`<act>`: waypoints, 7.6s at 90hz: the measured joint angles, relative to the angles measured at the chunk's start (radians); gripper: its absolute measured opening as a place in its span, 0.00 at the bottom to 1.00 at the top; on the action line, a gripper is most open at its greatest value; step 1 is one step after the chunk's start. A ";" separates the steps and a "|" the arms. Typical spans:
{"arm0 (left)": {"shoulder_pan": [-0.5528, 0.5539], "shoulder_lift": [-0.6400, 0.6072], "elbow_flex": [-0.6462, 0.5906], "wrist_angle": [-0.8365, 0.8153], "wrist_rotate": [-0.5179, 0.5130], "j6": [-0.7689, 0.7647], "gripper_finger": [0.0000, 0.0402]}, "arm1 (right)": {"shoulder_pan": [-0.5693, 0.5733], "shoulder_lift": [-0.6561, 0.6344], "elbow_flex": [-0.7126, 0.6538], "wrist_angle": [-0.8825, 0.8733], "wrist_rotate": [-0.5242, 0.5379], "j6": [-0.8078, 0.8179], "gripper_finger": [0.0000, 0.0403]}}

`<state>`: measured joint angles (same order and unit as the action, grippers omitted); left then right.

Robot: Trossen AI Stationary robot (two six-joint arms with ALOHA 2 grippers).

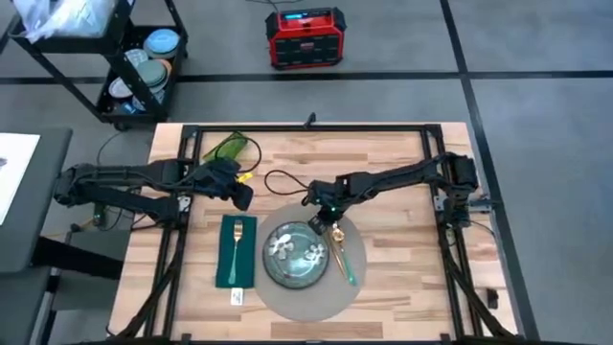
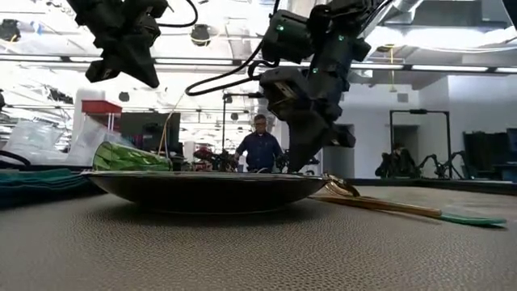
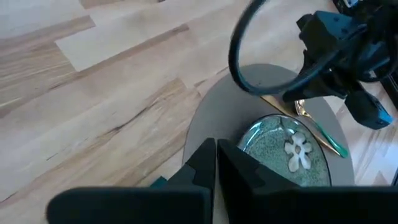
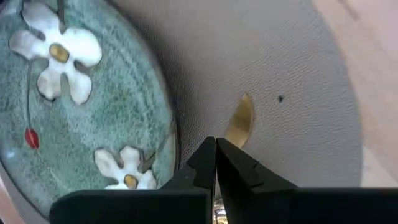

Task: Set table place
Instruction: Put the green spoon on the gray tablemat to the right of the gold table knife

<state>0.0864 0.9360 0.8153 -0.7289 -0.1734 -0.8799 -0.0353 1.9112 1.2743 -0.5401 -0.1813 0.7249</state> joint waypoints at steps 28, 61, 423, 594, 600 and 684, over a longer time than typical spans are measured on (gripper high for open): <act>0.000 0.000 0.000 -0.010 0.000 -0.001 0.00 | -0.025 0.029 -0.002 0.010 -0.016 -0.023 0.00; 0.000 0.000 0.000 -0.024 -0.005 -0.003 0.00 | -0.038 0.041 0.002 0.036 -0.031 -0.036 0.00; 0.000 0.000 0.000 -0.031 -0.022 0.038 0.00 | 0.020 -0.059 0.007 -0.275 0.032 -0.378 0.33; 0.000 0.000 0.000 -0.043 -0.047 0.039 0.00 | -0.029 0.010 0.007 -0.352 0.056 -0.465 0.00; 0.000 0.000 0.000 -0.043 -0.047 0.039 0.00 | -0.036 0.010 0.007 -0.362 0.060 -0.464 0.00; 0.000 0.000 0.000 -0.043 -0.048 0.049 0.00 | -0.051 0.010 0.007 -0.386 0.077 -0.461 0.15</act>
<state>0.0866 0.9360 0.8154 -0.7723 -0.2214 -0.8307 -0.0868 1.9209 1.2812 -0.9259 -0.1040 0.2638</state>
